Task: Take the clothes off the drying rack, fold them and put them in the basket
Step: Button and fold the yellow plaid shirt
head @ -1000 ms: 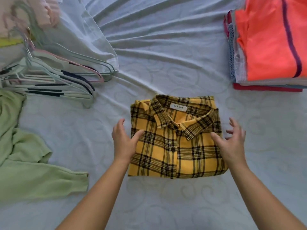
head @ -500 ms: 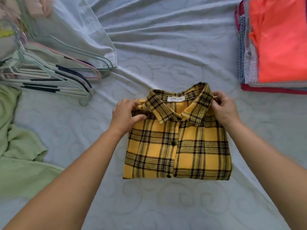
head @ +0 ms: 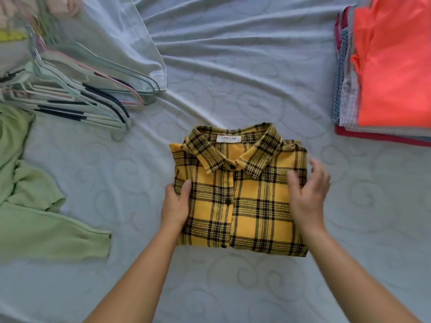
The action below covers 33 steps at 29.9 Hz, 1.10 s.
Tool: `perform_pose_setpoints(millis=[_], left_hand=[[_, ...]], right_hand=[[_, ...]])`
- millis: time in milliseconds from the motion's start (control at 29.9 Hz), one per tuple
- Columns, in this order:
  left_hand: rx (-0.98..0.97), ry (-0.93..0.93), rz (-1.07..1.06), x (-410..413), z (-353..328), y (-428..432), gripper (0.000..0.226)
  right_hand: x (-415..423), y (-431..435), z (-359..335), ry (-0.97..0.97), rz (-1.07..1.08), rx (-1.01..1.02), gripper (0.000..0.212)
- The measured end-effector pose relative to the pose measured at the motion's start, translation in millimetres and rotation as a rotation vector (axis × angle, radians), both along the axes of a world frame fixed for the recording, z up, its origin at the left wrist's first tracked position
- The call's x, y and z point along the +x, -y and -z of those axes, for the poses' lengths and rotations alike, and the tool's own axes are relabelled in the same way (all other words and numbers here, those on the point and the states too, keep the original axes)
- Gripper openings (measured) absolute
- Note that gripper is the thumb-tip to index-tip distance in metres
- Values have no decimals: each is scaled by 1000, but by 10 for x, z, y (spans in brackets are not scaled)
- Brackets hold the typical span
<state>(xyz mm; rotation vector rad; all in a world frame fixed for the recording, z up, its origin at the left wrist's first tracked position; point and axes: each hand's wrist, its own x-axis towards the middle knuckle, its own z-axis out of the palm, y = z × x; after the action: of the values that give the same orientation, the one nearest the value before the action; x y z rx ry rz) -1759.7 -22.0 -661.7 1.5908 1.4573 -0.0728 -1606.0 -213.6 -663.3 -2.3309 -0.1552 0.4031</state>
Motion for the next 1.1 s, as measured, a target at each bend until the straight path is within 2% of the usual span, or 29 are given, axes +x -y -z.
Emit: perform_pose_setpoints(millis=[100,134,201,267,368,468,535,602,635,668,702,769,802,869,936,1036,1103], left_hand=[[135,46,15,-92,55,80,29],[208,39,32,-133,66,62,23],[347,14,32,-235,94,3,24],[398,-17,6,-314,106,-20,30],[315,-5,21,-340,93,-19,17],[584,55,349,-220,42,-59,48],[619,77,643,0,52,-129,58],[501,-48,884,297,131,-205,60],[447,-119,917,379,172,-236,61],[410,-149,869,377,195,-243,62],[409,-91,714,304,137,-260,61],[341,49,257,29,15,-200,58],[216,34,130,-92,-29,-153,59],[-94,11,33,-229,14,-110,64],[-324,54,-76,-159,-9,-159,68],[-561,147,-122,-3,-173,-305,70],[-642,244,-109,65,-312,-385,68]], right_hand=[[-304,120,169,-14,-175,-259,66],[-289,120,225,-14,-180,-316,63],[-171,90,302,-18,-159,-400,52],[-65,48,325,-30,-130,-432,47],[-57,-8,269,48,-126,-337,50],[-142,-44,201,265,-319,-265,57],[-140,-111,255,295,-456,-304,62],[0,-223,377,196,-441,-424,67],[110,-264,419,117,-414,-477,66],[204,-274,429,43,-379,-481,64],[256,-264,357,-10,-335,-420,63],[163,-130,202,-67,-171,-199,63],[33,-31,123,-109,-50,-124,63],[-265,140,31,-243,148,-52,56],[-372,222,14,-388,198,-23,45],[-149,203,-98,-668,245,135,39],[-5,195,-198,-747,231,223,32]])
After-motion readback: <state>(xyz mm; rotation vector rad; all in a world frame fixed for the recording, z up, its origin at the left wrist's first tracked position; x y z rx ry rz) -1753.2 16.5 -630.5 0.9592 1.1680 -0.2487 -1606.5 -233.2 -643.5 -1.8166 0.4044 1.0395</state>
